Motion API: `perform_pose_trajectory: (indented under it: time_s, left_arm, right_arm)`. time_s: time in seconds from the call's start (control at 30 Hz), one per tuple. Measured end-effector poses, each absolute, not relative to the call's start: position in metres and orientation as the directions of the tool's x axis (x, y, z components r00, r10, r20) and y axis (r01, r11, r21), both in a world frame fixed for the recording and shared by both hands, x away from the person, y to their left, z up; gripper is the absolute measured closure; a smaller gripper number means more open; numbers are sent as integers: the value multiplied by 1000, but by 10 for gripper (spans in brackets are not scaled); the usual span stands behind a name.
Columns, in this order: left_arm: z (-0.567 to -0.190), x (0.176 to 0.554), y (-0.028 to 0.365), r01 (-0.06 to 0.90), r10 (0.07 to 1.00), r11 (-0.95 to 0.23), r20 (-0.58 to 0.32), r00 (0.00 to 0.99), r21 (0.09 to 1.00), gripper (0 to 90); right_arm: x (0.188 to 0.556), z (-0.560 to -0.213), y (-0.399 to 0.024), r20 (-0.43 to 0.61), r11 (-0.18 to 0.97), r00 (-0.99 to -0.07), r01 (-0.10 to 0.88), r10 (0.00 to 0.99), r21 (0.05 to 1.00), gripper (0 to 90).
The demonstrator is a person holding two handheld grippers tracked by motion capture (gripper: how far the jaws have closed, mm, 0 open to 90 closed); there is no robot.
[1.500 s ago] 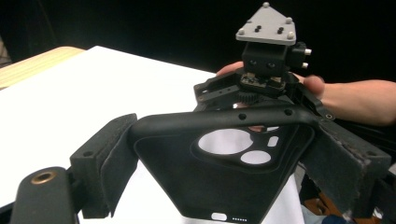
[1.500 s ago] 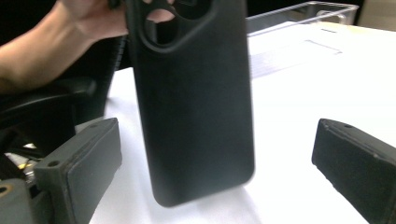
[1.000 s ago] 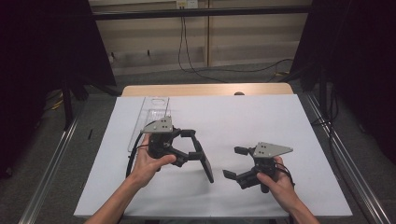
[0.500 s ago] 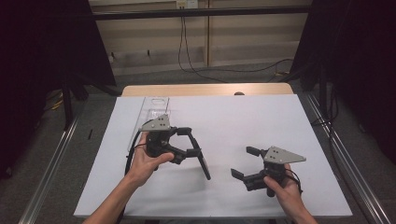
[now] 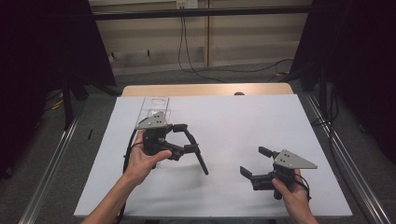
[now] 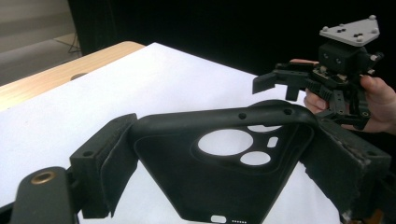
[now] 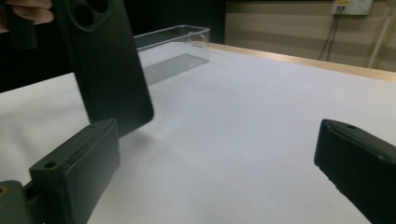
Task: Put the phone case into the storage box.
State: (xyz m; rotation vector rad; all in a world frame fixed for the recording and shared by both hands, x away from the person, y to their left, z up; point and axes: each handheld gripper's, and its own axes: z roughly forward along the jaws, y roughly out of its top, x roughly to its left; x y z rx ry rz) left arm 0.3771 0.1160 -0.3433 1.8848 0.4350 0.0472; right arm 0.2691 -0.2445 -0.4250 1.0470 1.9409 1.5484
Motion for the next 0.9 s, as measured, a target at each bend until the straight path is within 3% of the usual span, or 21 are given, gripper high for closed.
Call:
perform_pose_trajectory:
  time_s: [0.9]
  left_arm:
    - [-327,392,133,330,464,-219,-200,863,918,144]
  right_arm:
    - [253,-427,-282,89,59,-450,305,889,950,2]
